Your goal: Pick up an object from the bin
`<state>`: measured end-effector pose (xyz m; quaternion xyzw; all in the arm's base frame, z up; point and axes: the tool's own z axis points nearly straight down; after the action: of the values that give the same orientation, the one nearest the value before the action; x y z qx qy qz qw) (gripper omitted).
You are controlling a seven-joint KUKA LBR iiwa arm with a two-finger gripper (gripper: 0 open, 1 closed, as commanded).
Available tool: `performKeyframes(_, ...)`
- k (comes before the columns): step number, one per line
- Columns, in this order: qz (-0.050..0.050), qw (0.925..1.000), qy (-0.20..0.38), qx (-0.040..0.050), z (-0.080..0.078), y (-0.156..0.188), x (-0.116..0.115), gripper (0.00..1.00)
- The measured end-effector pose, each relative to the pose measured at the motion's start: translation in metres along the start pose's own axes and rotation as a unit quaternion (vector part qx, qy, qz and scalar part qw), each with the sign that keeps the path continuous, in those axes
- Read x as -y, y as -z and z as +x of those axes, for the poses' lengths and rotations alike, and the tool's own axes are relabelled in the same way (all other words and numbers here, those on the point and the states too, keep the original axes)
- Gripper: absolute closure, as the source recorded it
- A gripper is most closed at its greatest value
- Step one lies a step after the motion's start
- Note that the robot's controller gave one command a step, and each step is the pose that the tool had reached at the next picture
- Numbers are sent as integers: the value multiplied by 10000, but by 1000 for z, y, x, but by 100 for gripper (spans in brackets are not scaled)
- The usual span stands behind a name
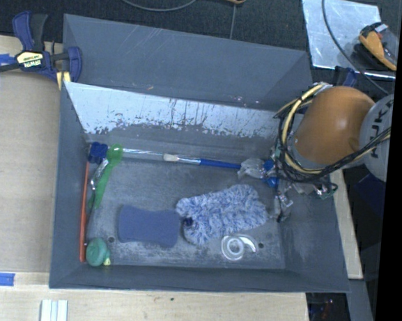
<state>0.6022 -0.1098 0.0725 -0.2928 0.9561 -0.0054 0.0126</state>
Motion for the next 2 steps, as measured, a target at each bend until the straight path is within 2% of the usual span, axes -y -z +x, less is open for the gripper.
performKeyframes(1,-10,10000,-16,-3,1,-2,1,0)
performKeyframes(2,-16,10000,-76,-2,-15,-1,-30,0)
